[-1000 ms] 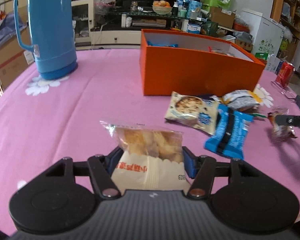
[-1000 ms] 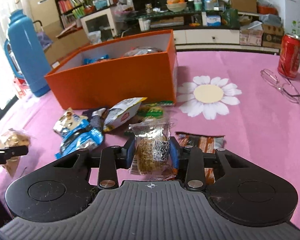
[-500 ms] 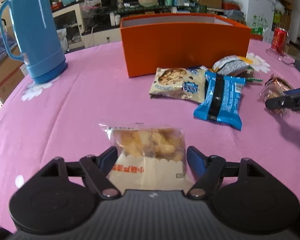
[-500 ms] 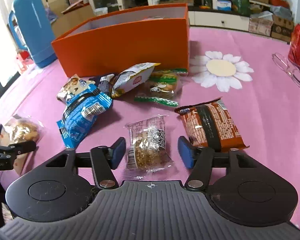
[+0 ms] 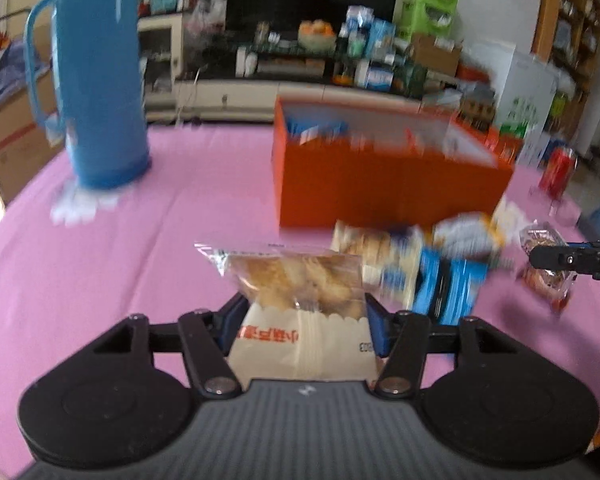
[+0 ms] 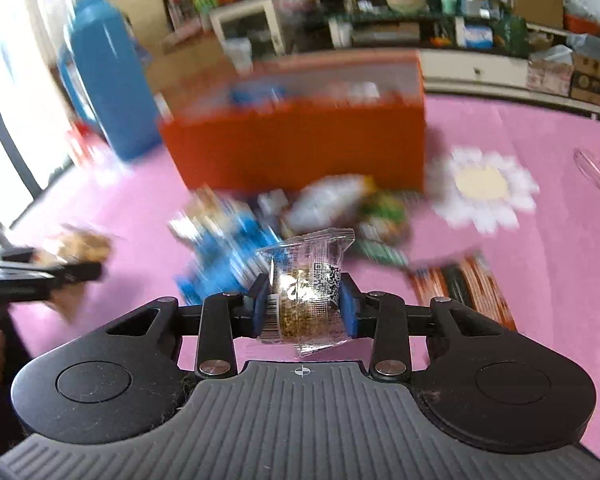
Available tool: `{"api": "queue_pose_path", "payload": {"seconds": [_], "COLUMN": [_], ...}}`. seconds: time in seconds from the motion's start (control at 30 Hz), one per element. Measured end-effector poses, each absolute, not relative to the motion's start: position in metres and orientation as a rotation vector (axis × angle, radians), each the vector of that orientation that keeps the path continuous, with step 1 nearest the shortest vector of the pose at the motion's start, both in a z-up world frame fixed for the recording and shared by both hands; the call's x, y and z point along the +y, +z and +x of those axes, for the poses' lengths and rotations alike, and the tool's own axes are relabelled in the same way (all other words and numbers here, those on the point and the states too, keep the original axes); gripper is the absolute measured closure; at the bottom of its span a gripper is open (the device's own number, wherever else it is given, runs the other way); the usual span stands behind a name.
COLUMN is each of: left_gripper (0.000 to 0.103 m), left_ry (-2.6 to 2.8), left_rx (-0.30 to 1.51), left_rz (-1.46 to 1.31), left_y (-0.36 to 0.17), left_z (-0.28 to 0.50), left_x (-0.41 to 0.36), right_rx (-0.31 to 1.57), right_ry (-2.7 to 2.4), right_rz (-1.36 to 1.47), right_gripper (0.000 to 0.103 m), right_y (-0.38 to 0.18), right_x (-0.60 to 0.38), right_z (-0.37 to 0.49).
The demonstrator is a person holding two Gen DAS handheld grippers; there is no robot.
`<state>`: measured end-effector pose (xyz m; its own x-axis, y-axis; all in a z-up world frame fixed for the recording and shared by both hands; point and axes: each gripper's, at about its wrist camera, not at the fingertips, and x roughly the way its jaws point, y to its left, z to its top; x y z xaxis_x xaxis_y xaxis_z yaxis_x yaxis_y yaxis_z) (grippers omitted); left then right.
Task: Organize snacks
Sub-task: 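Carry both bags over the orange box and open both tools to drop them, then grasp blue biscuit pack with left tool while right tool moves to brown-orange pack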
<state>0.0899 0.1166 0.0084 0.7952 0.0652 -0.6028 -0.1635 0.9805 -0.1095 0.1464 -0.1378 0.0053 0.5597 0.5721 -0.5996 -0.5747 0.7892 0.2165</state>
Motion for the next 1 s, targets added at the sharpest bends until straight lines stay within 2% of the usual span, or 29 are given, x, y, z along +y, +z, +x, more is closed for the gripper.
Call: {"api": "queue_pose_path", "payload": {"seconds": [0.27,0.37,0.53,0.63,0.67,0.83,0.9,0.93,0.97,1.0], "left_gripper": [0.044,0.044,0.043,0.038,0.034,0.029,0.024,0.021,0.014,0.014], "left_ry": [0.096,0.093,0.127,0.14,0.151,0.157,0.161,0.162,0.166,0.171], "left_rx": [0.498,0.506,0.56,0.586,0.587,0.561,0.536,0.529,0.516,0.505], "left_rz": [-0.153,-0.171,-0.161,-0.169,-0.167,-0.184,-0.183,-0.177,-0.165,-0.156], "left_y": [0.071,0.07,0.047,0.031,0.027,0.032,0.041,0.045,0.049,0.052], "left_z": [0.191,0.233,0.294,0.315,0.318,0.304,0.284,0.275,0.261,0.249], "left_x": [0.123,0.12,0.119,0.126,0.129,0.14,0.139,0.138,0.135,0.133], "right_rx": [0.479,0.457,0.542,0.562,0.565,0.576,0.564,0.552,0.54,0.53], "right_ry": [0.648,0.631,0.638,0.644,0.646,0.656,0.655,0.648,0.645,0.645], "right_rz": [-0.028,-0.045,0.018,0.015,0.014,0.034,0.057,0.063,0.072,0.085], "right_gripper": [0.09,0.09,0.09,0.09,0.087,0.069,0.053,0.05,0.043,0.039], "right_y": [0.078,0.074,0.042,0.027,0.023,0.012,0.019,0.023,0.028,0.033], "right_x": [-0.087,-0.057,-0.028,-0.018,-0.015,-0.011,-0.014,-0.017,-0.02,-0.024], "right_z": [0.208,0.246,0.297,0.311,0.313,0.32,0.317,0.314,0.31,0.306]}}
